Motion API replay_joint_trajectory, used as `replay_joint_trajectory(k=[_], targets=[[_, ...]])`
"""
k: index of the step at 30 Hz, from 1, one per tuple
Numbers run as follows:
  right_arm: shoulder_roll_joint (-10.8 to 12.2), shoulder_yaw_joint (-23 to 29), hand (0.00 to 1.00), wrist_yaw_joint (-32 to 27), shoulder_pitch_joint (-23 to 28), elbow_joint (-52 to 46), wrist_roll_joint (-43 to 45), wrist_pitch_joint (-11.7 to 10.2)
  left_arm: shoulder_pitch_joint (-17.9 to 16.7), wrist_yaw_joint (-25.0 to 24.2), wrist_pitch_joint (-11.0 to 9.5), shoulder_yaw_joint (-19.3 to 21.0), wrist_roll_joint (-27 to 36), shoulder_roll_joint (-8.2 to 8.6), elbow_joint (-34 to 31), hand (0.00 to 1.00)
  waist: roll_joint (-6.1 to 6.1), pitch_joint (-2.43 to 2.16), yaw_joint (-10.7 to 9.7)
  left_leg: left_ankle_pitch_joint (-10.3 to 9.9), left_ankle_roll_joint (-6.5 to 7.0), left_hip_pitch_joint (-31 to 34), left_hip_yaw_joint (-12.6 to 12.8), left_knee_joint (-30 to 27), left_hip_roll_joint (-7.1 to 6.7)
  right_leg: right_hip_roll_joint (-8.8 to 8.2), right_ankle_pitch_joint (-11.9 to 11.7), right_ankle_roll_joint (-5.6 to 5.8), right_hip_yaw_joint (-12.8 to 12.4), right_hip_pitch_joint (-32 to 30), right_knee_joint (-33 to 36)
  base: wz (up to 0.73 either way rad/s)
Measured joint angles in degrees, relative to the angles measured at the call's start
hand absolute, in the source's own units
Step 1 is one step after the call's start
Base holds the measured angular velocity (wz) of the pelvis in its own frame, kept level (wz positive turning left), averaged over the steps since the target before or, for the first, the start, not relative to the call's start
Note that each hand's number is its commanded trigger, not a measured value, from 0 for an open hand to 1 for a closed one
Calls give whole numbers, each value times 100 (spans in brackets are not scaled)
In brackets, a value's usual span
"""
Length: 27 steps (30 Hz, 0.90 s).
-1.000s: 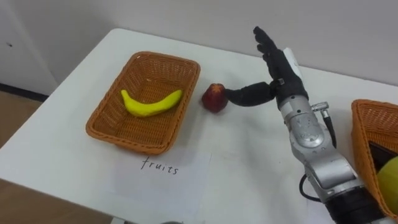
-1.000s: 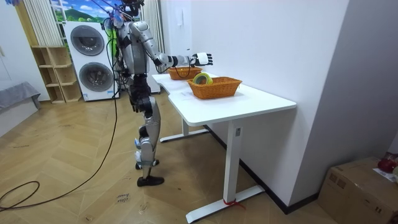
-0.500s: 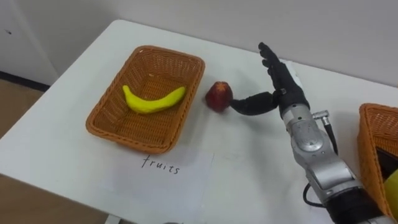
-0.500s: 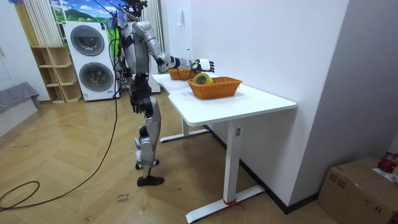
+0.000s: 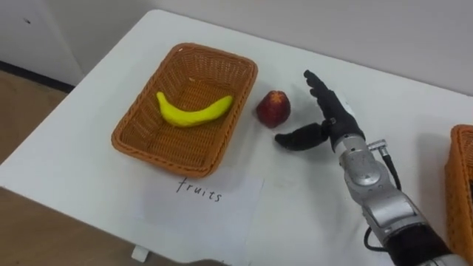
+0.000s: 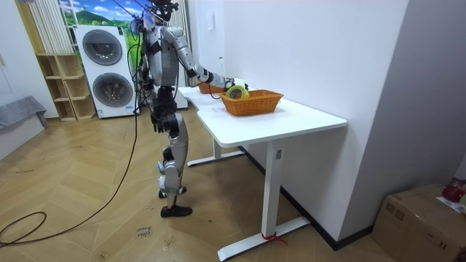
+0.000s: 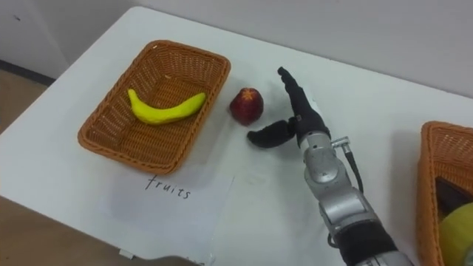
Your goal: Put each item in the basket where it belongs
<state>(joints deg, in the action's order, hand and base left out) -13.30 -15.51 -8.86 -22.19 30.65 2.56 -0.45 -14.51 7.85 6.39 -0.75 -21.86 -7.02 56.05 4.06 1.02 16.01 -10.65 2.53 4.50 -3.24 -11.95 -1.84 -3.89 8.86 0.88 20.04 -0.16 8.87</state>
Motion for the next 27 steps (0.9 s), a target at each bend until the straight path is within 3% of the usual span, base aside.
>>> replay_joint_trajectory(k=[10, 27], targets=[[177, -23, 0, 32, -230, -13, 1, -23, -7, -4, -3, -123, -5, -15, -32, 0, -4, -1, 18, 1, 0, 78, 2, -31, -1, 0, -2, -3, 59, -54, -7, 0], [267, -135, 0, 32, -244, -13, -13, -23, -12, -5, -4, -268, -2, -21, -5, 0, -18, 12, 62, 4, -3, -15, -26, 18, 1, 6, -1, -2, 57, 54, 0, 0]])
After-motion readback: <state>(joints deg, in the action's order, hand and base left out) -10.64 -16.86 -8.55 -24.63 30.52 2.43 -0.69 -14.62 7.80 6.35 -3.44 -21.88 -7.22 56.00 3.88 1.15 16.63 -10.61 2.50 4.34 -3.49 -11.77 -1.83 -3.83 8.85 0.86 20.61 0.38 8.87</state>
